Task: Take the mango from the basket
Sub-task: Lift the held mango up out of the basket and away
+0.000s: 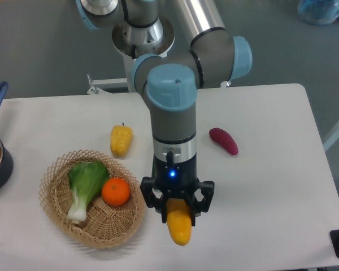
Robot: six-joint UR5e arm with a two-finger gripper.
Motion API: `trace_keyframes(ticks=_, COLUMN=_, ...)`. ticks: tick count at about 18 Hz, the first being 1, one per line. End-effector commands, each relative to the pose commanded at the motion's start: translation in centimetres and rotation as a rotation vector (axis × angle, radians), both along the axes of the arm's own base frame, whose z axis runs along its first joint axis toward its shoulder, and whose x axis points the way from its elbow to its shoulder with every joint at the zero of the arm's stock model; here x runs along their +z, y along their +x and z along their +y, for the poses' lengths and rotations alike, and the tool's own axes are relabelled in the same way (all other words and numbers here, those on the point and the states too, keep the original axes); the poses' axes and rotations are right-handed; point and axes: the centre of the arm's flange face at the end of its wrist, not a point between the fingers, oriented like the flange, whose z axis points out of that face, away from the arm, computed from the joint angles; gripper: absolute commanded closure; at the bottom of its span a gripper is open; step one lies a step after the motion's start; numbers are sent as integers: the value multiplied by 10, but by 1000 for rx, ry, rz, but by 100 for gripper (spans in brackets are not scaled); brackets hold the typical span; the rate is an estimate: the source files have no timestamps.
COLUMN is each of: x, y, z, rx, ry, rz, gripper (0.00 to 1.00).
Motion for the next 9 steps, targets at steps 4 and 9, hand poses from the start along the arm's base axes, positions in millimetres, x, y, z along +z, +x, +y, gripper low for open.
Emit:
trace_keyframes(ticks=4, x=14, y=-13, z=-17, rx=7, ry=57, rz=-26, gripper=67)
trace_keyframes(ticks=9, x=16, y=-19, z=-21, rx=15, ry=61, rz=-24, gripper=67)
